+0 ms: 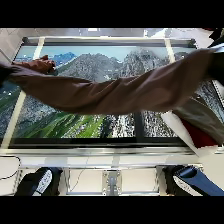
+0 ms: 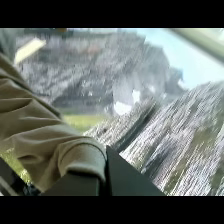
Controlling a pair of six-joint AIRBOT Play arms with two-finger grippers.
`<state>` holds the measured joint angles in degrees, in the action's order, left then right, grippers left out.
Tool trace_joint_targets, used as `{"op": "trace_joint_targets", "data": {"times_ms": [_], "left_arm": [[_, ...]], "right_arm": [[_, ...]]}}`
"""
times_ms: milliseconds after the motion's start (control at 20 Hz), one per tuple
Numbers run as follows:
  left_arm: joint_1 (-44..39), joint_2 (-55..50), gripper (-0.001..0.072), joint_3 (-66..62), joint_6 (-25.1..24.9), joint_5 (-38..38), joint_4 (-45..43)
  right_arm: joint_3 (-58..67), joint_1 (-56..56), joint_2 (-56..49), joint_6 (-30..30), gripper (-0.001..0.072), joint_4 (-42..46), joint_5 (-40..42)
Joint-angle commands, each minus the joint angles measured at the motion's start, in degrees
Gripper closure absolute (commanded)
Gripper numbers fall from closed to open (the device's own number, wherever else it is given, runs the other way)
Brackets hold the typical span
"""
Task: Fold the shirts.
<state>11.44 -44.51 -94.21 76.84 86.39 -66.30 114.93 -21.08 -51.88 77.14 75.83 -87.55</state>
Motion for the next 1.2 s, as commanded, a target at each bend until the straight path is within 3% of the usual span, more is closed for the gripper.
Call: {"op": "trace_joint_targets", "data": {"times_ms": [0, 200, 300, 500, 700, 950, 1050, 1150], "left_arm": [[-0.02, 4.74, 0.0696, 1.88, -0.76, 0.48, 0.20], [-0.04, 0.20, 0.0695, 17.75, -0.76, 2.82, 2.29], [-0.04, -4.35, 0.0695, 28.92, -0.83, 2.58, 2.47], [-0.02, -18.45, 0.0695, 43.95, -2.78, -8.33, 0.70], [-0.02, -34.73, 0.0695, 42.36, -2.75, -25.59, 6.47], [-0.02, -43.23, 0.0695, 34.18, -2.75, -39.98, 20.22], [-0.04, -43.30, 0.0695, 31.39, -2.78, -43.76, 23.71], [-0.04, -43.28, 0.0671, 28.83, -2.78, -44.41, 24.39]], "right_arm": [[1.11, -0.02, 2.12, 0.31, 0.0698, 4.28, -2.25], [-11.06, 0.02, -4.42, 0.24, 0.0698, 15.04, -3.74], [-18.29, 0.35, -10.01, -0.02, 0.0698, 16.11, -1.16], [-28.87, 8.22, -24.61, 0.52, 0.0698, 11.19, 11.54], [-28.79, 13.64, -36.79, 4.09, 0.0696, 3.80, 28.63], [-28.79, 13.66, -38.99, 9.84, 0.0696, 3.39, 58.51], [-28.79, 13.66, -39.01, 10.93, 0.0695, 3.45, 63.65], [-28.79, 13.66, -39.04, 10.93, 0.0678, 3.48, 63.17]]}}
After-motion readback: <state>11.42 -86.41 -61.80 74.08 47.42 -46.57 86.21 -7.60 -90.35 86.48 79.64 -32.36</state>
